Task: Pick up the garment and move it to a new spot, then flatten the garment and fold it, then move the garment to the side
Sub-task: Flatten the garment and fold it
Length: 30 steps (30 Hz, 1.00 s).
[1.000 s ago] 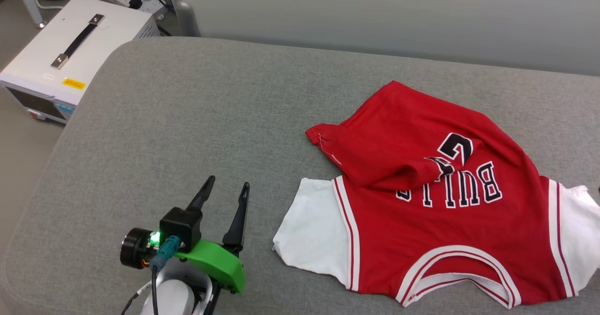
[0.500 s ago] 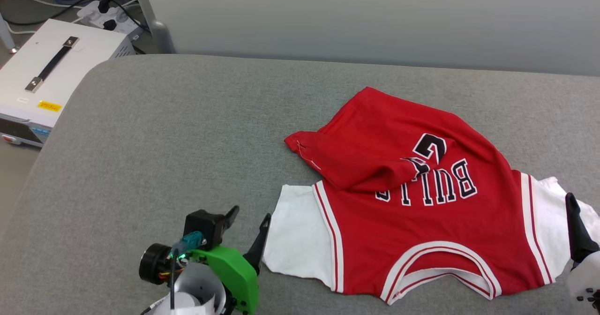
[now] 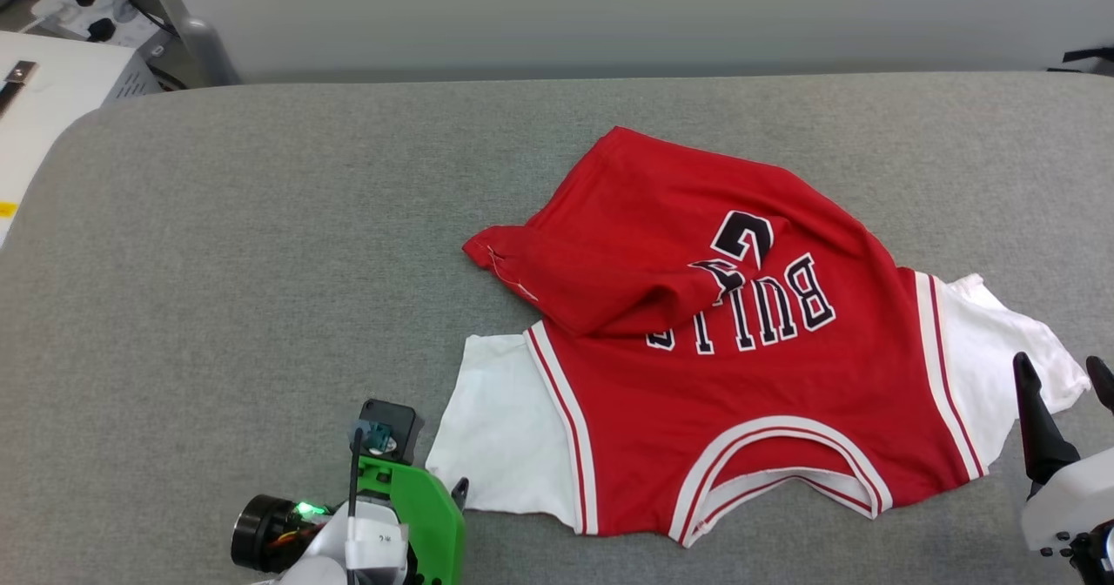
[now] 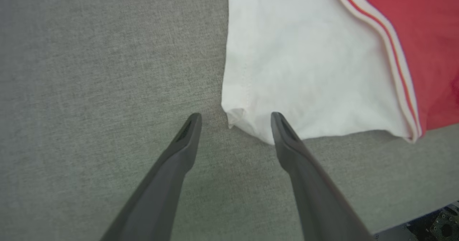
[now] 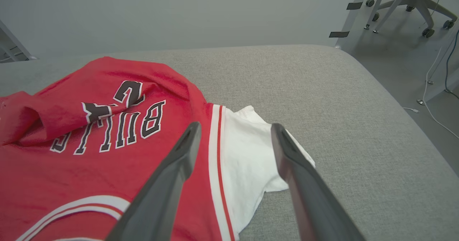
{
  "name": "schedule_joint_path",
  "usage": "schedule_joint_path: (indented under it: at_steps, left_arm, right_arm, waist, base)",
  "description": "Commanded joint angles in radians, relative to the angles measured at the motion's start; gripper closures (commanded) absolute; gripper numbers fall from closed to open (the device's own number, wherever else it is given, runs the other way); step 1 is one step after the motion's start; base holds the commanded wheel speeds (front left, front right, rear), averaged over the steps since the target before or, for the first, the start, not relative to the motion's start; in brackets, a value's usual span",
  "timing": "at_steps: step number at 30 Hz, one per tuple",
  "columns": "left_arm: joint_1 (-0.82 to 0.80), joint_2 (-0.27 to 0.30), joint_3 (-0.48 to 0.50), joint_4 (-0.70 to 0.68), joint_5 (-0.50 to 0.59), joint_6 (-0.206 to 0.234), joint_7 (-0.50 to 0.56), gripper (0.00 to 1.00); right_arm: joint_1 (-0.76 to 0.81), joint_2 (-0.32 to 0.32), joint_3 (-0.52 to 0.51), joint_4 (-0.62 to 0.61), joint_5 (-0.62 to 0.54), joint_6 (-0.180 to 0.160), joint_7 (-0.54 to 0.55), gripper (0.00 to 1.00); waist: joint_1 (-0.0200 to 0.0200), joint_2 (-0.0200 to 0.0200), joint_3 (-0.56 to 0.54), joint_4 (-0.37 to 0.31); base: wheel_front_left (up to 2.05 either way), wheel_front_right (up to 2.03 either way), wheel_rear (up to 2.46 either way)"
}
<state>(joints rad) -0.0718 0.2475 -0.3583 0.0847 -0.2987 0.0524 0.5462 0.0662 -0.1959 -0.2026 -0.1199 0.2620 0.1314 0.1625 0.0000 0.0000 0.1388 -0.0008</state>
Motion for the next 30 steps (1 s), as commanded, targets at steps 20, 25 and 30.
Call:
schedule_joint_path:
  at_steps: [20,25,30]
  left_arm:
    - [-0.030,-0.014,0.029,0.160,-0.050,0.000,-0.079,1.00]
    - [-0.023,0.004,0.110,0.095,-0.089,0.020,-0.177,1.00]
    - [0.003,0.021,0.176,-0.019,-0.143,0.028,-0.199,1.00]
  right_arm:
    - [0.002,-0.018,0.006,0.017,-0.008,-0.001,0.023,0.00]
    - [0.024,-0.038,0.008,0.023,-0.001,-0.001,0.083,0.00]
    - [0.053,-0.056,0.010,0.021,0.005,-0.001,0.189,0.00]
  waist:
    - [0.0000,0.0000,0.023,-0.011]
    - [0.0000,0.0000,-0.010,0.017]
    - [0.0000,0.0000,-0.029,0.041]
  base:
    - [0.00,0.00,0.00]
    - [0.00,0.00,0.00]
    - [0.00,0.00,0.00]
